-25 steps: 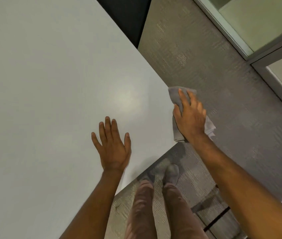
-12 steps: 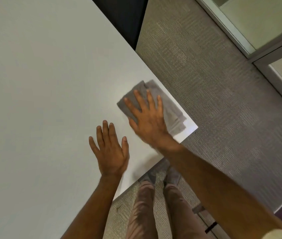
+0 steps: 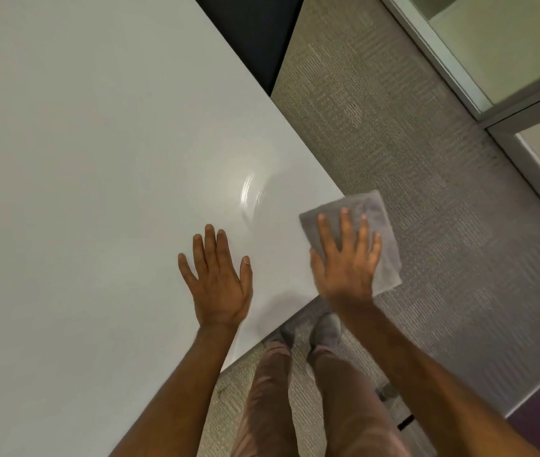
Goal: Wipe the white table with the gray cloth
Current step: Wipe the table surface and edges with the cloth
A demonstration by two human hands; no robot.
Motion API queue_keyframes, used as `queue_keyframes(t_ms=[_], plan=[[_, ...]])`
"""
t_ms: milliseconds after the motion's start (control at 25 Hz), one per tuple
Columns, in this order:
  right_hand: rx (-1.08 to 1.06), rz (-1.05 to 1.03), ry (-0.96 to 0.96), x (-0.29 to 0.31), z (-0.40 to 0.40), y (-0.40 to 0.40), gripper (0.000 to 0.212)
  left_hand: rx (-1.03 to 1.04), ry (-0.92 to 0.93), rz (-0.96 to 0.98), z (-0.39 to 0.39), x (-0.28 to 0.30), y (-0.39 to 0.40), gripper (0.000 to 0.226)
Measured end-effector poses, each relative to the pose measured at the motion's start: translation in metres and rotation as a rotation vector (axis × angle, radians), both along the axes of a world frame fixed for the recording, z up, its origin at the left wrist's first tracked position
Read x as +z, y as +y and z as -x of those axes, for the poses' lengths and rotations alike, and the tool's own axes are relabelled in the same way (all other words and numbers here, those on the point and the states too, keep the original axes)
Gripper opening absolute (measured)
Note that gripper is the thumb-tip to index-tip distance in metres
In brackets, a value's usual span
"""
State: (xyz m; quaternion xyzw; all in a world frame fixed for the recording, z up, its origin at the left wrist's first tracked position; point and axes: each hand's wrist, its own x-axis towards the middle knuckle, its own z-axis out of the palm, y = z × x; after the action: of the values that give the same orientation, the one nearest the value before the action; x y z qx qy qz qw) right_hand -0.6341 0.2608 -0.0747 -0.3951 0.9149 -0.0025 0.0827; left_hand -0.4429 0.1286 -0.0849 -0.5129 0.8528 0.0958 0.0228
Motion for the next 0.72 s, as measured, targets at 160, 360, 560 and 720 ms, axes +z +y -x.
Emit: queue_keyframes(t_ms=[160,360,560,720], plan=[[0.335,0.063,-0.02,-0.004,-0.028,-0.057,0.069,0.001,-0.006,0.003,-0.002,-0.001,0.003,0.072],[0.362,0.113,-0.052,-0.003,0.017,-0.122,0.067,0.019,-0.021,0.011,0.0,-0.004,0.001,0.072],[0.239,0.167,-0.058,-0.01,0.035,-0.12,0.067,0.065,-0.028,0.0,0.015,-0.007,0.002,0.069],[0.257,0.185,-0.07,-0.013,0.021,-0.065,0.07,0.087,0.078,-0.007,0.084,0.001,-0.015,0.069]])
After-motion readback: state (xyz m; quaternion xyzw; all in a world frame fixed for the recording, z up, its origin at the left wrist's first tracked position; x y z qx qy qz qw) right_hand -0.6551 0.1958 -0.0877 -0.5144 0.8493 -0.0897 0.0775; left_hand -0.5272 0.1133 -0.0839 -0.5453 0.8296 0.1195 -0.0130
